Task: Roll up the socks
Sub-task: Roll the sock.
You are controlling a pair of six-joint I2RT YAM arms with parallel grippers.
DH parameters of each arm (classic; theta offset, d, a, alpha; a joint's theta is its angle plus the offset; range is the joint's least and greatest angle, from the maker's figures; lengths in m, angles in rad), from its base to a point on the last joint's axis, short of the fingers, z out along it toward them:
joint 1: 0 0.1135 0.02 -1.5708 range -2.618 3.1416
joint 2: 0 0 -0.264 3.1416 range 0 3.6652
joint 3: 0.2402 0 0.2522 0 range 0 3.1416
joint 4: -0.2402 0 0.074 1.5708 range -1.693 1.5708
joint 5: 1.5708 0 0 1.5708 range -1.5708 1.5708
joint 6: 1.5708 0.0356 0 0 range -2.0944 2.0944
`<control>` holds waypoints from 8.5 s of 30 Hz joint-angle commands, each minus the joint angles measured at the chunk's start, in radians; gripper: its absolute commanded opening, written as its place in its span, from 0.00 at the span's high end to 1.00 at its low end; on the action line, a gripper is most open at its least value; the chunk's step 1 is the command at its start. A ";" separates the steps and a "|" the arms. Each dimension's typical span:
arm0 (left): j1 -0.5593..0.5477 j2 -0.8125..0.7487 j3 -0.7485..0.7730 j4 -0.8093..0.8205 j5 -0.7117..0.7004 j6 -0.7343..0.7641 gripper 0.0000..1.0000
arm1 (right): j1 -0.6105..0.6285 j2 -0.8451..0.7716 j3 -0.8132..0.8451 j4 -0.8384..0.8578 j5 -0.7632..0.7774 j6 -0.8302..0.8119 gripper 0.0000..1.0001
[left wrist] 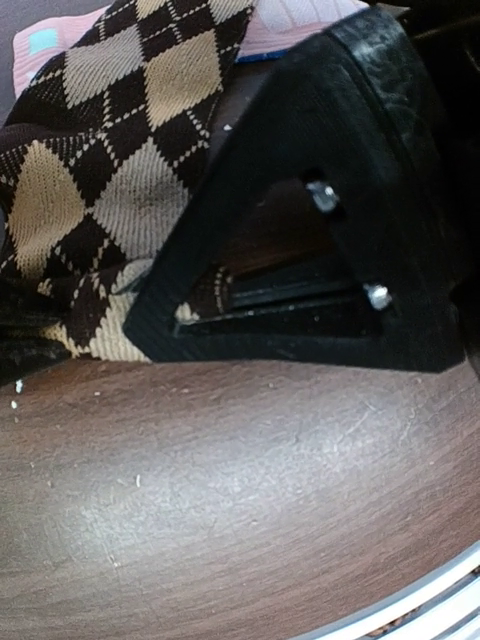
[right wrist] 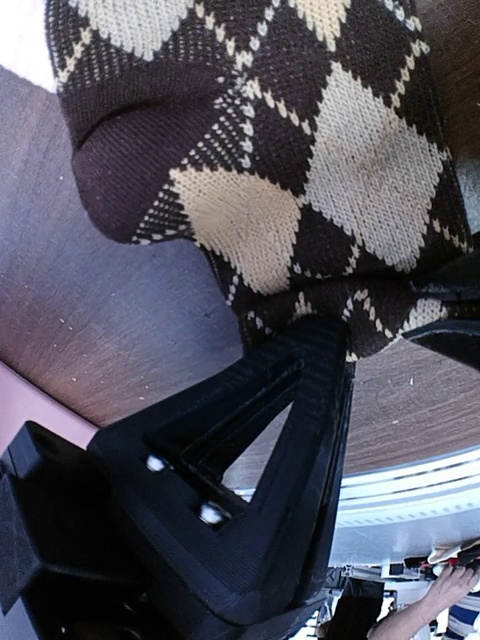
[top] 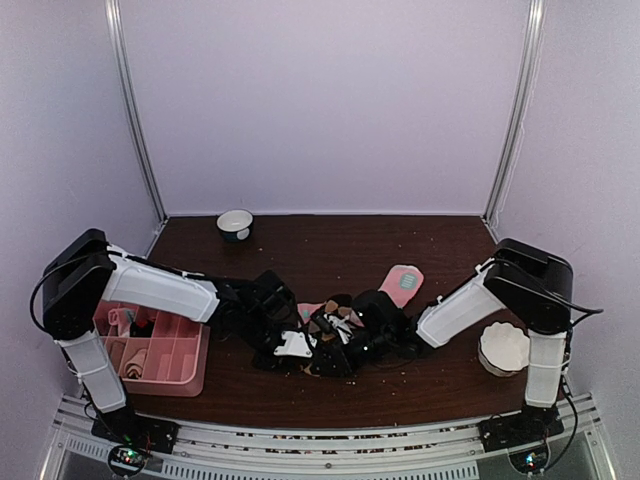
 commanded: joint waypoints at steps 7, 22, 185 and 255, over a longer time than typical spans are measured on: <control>0.054 0.114 0.118 -0.164 0.090 -0.121 1.00 | -0.010 -0.107 -0.237 0.102 0.161 0.039 0.74; 0.124 0.230 0.275 -0.426 0.361 -0.176 1.00 | 0.044 -0.573 -0.547 0.119 0.801 -0.082 0.00; -0.050 -0.020 0.077 -0.212 0.041 -0.055 0.63 | 0.031 0.136 -0.015 -0.144 0.030 0.066 1.00; 0.123 0.548 0.606 -0.763 0.253 -0.229 0.97 | 0.381 -0.260 -0.224 0.161 0.735 -0.765 0.36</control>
